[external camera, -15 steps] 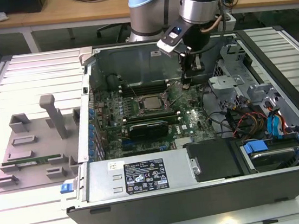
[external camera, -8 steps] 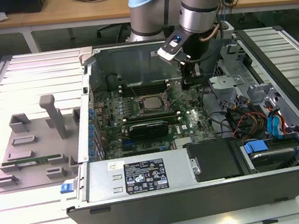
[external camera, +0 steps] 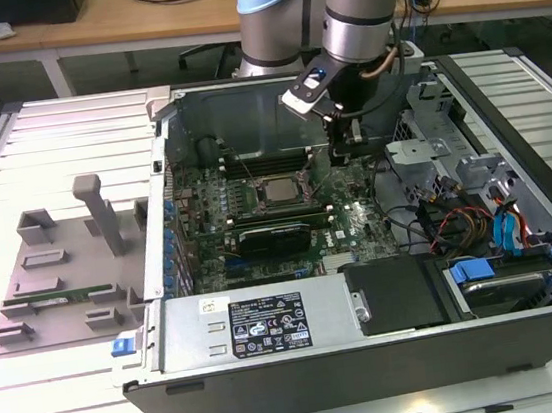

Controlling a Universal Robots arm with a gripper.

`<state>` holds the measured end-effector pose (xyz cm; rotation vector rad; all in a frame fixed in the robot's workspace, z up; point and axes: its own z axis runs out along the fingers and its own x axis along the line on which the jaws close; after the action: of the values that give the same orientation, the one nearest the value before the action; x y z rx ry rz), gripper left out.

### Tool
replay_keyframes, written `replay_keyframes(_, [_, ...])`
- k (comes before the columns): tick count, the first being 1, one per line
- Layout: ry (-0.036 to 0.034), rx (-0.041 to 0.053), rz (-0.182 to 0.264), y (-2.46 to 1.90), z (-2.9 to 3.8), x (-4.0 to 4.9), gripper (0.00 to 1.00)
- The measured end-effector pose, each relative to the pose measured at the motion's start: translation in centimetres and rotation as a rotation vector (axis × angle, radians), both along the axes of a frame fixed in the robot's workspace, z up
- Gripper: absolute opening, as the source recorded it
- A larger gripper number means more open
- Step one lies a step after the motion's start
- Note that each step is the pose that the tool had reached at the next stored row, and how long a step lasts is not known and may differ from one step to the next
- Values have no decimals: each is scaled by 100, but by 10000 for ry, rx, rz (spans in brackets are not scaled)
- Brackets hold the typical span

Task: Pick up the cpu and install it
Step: 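Close the cpu cover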

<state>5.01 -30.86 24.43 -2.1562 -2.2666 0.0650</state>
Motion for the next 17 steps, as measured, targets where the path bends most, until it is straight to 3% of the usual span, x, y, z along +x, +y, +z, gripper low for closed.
replay_keyframes(17, [-1, 3, 0, 1, -1, -135, 11])
